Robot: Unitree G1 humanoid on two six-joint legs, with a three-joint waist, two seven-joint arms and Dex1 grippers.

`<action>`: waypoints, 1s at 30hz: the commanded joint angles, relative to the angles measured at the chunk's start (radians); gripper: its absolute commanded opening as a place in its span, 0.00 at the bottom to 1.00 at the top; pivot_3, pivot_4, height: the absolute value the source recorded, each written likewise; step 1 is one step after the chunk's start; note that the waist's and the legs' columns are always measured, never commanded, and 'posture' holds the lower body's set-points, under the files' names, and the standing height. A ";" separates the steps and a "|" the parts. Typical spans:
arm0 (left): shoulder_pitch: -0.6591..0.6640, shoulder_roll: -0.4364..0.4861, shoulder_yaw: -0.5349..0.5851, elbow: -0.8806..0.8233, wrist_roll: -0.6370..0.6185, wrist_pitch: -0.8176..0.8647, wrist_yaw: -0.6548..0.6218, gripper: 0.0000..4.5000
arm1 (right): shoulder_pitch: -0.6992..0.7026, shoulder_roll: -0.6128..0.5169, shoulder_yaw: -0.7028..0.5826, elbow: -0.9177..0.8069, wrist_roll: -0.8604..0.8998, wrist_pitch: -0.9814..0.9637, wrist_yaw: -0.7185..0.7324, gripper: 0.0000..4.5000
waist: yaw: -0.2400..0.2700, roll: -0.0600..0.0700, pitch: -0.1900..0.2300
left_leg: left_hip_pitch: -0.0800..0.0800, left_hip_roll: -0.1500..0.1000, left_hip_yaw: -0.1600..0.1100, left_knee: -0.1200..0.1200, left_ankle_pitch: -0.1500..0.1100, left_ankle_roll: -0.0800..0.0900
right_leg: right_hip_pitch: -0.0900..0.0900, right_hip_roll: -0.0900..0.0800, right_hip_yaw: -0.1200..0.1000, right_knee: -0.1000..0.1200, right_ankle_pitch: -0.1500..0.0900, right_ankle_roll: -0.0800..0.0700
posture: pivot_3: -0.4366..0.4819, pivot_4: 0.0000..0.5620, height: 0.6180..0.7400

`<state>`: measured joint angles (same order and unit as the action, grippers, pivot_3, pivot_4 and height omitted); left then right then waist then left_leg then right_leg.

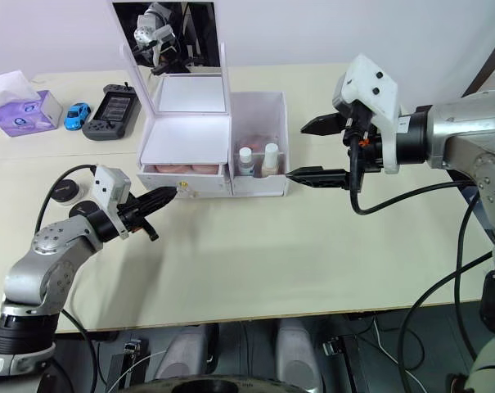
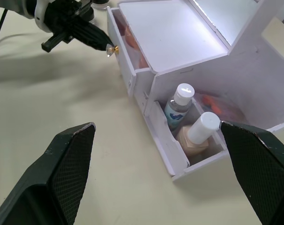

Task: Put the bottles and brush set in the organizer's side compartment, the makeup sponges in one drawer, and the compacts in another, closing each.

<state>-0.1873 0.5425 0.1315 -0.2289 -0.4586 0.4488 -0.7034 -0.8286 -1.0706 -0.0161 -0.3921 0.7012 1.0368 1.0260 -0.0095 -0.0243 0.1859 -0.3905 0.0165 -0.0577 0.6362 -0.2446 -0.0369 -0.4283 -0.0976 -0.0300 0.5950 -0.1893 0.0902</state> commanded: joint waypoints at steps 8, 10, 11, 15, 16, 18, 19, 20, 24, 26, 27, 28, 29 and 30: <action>-0.107 -0.064 -0.043 0.071 0.037 -0.068 0.004 0.02 | -0.039 0.010 -0.047 -0.034 0.067 0.026 -0.028 1.00 | 0.002 0.000 0.000 | 0.000 0.000 0.000 0.000 0.000 0.000 | 0.000 0.000 0.000 0.000 0.000 0.000 | 0.48 0.27 1.00; -0.113 -0.075 -0.054 0.078 0.043 -0.072 0.004 0.02 | -0.049 0.007 -0.039 -0.014 0.059 0.017 -0.024 1.00 | 0.005 0.000 0.000 | 0.000 0.000 0.000 0.000 0.000 0.000 | 0.000 0.000 0.000 0.000 0.000 0.000 | 0.48 0.27 1.00; -0.115 -0.079 -0.056 0.081 0.047 -0.072 0.005 0.02 | -0.052 0.006 -0.035 -0.006 0.055 0.013 -0.021 1.00 | 0.007 0.000 0.000 | 0.000 0.000 0.000 0.000 0.000 0.000 | 0.000 0.000 0.000 0.000 0.000 0.000 | 0.48 0.27 1.00; -0.115 -0.083 -0.058 0.085 0.053 -0.073 0.004 0.02 | -0.053 -0.001 -0.026 0.027 0.034 -0.011 -0.001 1.00 | 0.018 0.000 0.000 | 0.000 0.000 0.000 0.001 0.000 0.000 | 0.000 0.000 0.000 0.000 0.000 0.000 | 0.48 0.27 1.00; -0.114 -0.080 -0.056 0.085 0.052 -0.072 0.003 0.02 | -0.053 -0.003 -0.026 0.035 0.031 -0.016 0.006 1.00 | 0.019 0.000 0.000 | 0.000 0.000 0.000 0.001 0.000 0.000 | 0.000 0.000 0.000 0.000 0.000 0.000 | 0.48 0.27 1.00; -0.098 -0.064 -0.043 0.072 0.038 -0.065 -0.011 0.02 | -0.048 -0.009 -0.033 0.050 0.038 -0.023 0.030 1.00 | 0.021 0.000 0.000 | 0.000 0.000 0.000 0.001 0.000 0.000 | 0.000 0.000 0.000 0.000 0.000 0.000 | 0.48 0.27 1.00; -0.085 -0.053 -0.029 0.062 0.034 -0.068 -0.015 0.02 | -0.046 -0.013 -0.040 0.057 0.053 -0.012 0.044 1.00 | 0.021 0.000 0.000 | 0.000 0.000 0.000 0.001 0.000 0.000 | 0.000 0.000 0.000 0.000 0.000 -0.001 | 0.48 0.27 1.00; -0.063 -0.036 -0.007 0.042 0.006 -0.065 -0.042 0.02 | -0.041 -0.012 -0.052 0.064 0.062 -0.008 0.048 1.00 | 0.020 0.000 0.000 | 0.000 0.000 0.000 0.001 0.000 0.000 | 0.000 0.000 0.000 0.000 0.000 -0.001 | 0.48 0.27 1.00; 0.076 0.049 0.109 -0.043 -0.124 -0.033 -0.159 0.07 | 0.035 -0.003 -0.065 0.097 -0.001 -0.105 0.039 1.00 | 0.007 0.000 0.000 | 0.000 0.000 0.001 -0.004 0.000 0.000 | -0.002 0.000 0.000 -0.002 0.002 -0.003 | 0.48 0.27 1.00; 0.157 0.107 0.171 -0.034 -0.135 -0.062 -0.224 0.21 | 0.056 -0.009 -0.059 0.183 0.012 -0.066 0.072 1.00 | 0.002 0.000 0.000 | 0.000 0.000 0.001 -0.005 0.000 0.000 | -0.002 0.000 0.000 -0.002 0.001 -0.003 | 0.48 0.27 1.00; 0.185 0.131 0.211 -0.006 -0.133 -0.085 -0.244 0.34 | 0.070 0.000 -0.088 0.216 0.027 -0.025 0.041 1.00 | 0.000 0.000 0.000 | 0.000 0.000 0.001 -0.005 0.000 0.000 | -0.002 0.000 0.000 -0.002 0.001 -0.003 | 0.48 0.27 1.00; 0.198 0.150 0.246 0.027 -0.131 -0.104 -0.256 0.44 | 0.094 0.004 -0.115 0.231 0.031 -0.006 0.014 1.00 | 0.000 0.000 0.000 | 0.000 0.000 0.001 -0.004 0.000 0.000 | -0.002 0.000 0.000 -0.002 0.001 -0.003 | 0.48 0.27 1.00; 0.204 0.163 0.274 0.058 -0.133 -0.119 -0.266 0.56 | 0.125 0.003 -0.138 0.227 0.029 -0.005 -0.003 1.00 | 0.003 0.000 0.000 | 0.000 0.000 0.001 -0.004 0.000 0.000 | -0.002 0.000 0.000 -0.002 0.000 -0.001 | 0.48 0.27 1.00; 0.209 0.182 0.309 0.104 -0.129 -0.145 -0.283 0.67 | 0.179 0.007 -0.177 0.212 0.032 -0.011 -0.018 1.00 | 0.006 0.000 0.000 | 0.000 0.000 0.000 -0.003 0.000 0.000 | -0.002 0.000 0.000 -0.002 0.000 -0.001 | 0.48 0.27 1.00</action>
<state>0.0273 0.6987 0.3725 -0.1555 -0.5788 0.3537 -0.9603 -0.6741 -1.0626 -0.1177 -0.1579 0.7201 1.0260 1.0309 -0.0039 -0.0243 0.1862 -0.3907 0.0166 -0.0575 0.6332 -0.2446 -0.0369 -0.4298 -0.0977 -0.0302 0.5932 -0.1895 0.0891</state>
